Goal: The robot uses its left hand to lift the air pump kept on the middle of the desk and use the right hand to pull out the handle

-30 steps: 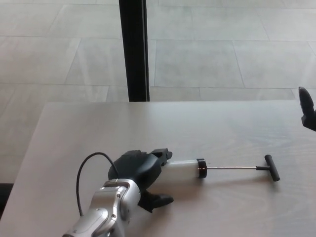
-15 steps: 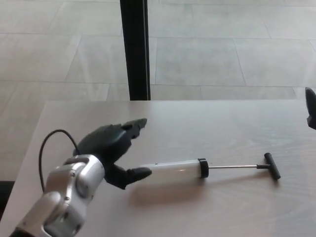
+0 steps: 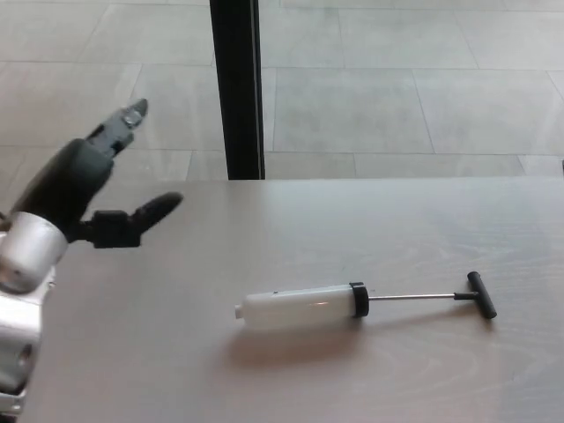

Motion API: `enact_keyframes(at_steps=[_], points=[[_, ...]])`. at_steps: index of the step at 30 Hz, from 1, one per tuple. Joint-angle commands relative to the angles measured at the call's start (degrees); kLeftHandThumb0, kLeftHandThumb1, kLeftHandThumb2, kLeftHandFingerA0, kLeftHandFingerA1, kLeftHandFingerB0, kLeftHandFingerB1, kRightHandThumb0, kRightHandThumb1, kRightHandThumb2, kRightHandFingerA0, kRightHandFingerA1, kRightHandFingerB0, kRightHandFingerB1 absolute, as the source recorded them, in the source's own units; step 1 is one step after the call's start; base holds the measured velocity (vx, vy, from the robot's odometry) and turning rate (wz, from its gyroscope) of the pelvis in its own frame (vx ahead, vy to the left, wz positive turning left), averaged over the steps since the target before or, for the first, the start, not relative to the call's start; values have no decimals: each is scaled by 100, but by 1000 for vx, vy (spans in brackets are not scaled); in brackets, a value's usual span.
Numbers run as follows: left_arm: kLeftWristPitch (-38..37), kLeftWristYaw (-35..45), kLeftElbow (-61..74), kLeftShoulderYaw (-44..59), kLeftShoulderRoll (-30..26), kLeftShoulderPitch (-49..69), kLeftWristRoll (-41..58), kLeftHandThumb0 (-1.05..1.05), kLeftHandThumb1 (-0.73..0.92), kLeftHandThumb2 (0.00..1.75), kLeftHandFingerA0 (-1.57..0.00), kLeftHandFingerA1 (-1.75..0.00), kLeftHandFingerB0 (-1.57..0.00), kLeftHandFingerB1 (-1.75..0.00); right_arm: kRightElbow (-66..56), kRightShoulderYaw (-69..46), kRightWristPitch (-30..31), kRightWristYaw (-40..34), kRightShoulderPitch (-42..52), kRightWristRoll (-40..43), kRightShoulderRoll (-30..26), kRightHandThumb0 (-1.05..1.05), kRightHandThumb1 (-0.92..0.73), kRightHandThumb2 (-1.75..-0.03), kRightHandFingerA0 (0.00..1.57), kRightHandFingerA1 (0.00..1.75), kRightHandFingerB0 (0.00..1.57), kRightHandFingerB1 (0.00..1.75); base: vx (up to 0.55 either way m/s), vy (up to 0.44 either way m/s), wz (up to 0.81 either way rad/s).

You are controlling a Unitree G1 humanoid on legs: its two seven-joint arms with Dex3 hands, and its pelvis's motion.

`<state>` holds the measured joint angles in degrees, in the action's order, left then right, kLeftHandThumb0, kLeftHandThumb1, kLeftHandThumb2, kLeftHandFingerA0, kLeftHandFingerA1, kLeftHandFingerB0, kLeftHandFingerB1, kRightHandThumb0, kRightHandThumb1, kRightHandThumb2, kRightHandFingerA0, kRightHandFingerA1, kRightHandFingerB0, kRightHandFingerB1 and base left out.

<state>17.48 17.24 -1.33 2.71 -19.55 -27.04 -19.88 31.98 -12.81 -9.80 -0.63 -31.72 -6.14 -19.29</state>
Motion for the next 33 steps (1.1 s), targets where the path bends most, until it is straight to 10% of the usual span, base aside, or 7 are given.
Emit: enact_keyframes(at_steps=[1,9,10,11,14,17,33], points=[[-86,517,-1598,4043,-1011,968,2825,-80,56,95,0,-29,-7,-27,687,-1118,-43,425,545,595,-1617,-104,-65,-103,0,23,0,14,0,0,0],[-205,690,-2979,4895,-1761,2501,2520,-80,57,98,-3,-45,-8,-39,2016,-2214,-251,680,1159,1135,-2937,-89,-79,-64,0,0,0,8,0,0,0],[-285,689,-3223,4849,-1890,2602,2429,-79,76,63,-4,-50,-13,-34,2168,-2249,-260,642,1254,1096,-3082,-102,-66,-92,0,0,0,0,0,0,0],[-482,645,-3492,4789,-2038,2763,2299,-39,42,103,-4,-55,0,-50,2394,-2399,-234,675,1362,1180,-3246,-102,-68,-108,0,20,0,12,0,0,0],[48,355,-3555,5454,-2004,2768,2635,-86,79,65,-7,-60,-16,-43,3011,-2708,-451,355,1698,1261,-3559,-99,-70,-104,0,19,0,9,0,0,0],[139,52,-3923,5901,-1965,2524,2998,-78,61,104,-17,-63,-17,-54,3130,-3041,-218,279,1809,1503,-3567,-86,-68,-103,0,26,3,14,0,0,0],[-156,-1208,-5370,6197,-1123,1985,3061,-73,85,65,-16,-66,-23,-51,3920,-4592,258,-320,1839,2493,-2685,-71,-62,-101,1,50,3,27,0,0,0]])
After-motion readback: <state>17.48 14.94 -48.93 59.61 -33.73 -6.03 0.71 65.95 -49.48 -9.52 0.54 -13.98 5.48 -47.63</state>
